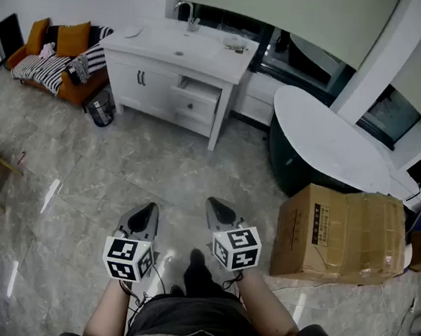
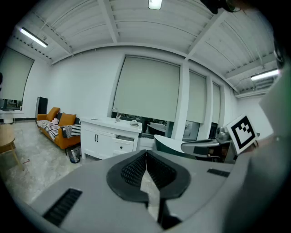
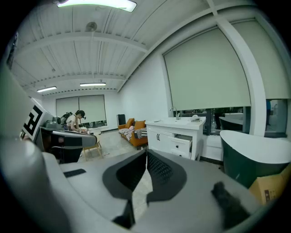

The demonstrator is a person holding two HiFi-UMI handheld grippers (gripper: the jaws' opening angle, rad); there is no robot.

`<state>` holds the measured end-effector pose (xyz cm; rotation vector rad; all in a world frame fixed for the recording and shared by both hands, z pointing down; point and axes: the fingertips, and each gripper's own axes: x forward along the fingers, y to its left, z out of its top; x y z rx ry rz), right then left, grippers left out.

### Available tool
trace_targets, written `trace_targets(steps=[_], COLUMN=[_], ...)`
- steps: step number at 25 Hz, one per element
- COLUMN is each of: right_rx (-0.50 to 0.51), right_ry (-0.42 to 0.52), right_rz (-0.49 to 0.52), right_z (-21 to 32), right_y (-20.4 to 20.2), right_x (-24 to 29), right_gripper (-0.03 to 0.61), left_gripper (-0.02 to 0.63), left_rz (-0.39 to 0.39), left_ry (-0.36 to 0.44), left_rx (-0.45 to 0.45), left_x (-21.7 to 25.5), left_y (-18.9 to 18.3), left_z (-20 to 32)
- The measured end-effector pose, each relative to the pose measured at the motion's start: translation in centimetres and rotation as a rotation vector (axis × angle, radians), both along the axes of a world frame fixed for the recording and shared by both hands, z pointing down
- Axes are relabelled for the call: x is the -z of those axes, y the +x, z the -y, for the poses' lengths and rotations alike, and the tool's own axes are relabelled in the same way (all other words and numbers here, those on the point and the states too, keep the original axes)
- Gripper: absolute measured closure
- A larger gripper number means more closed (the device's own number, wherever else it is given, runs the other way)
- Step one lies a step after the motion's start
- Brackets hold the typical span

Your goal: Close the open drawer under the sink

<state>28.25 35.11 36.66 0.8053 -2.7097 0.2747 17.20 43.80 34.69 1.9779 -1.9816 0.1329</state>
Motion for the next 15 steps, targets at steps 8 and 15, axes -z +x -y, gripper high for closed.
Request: trace_targets(steps=[8,15], right_rx=[0.027,0.050], right_ry=[0.010,0.037], right_rz=[-0.010,0.031], right_z=[-1.5,-2.2], right_y=[-0.9,-1.4], right_x=[-0.3,1.0], right_gripper=[0.549,0.548], left_gripper=[0.598,0.598], left_rz=[-0.009,-0.014], left_ry=[0.000,0.007], left_rx=[0.021,0.046], left_x=[-0.4,0.0], left_y=[-0.8,-1.9], left_z=[-1.7,-2.8])
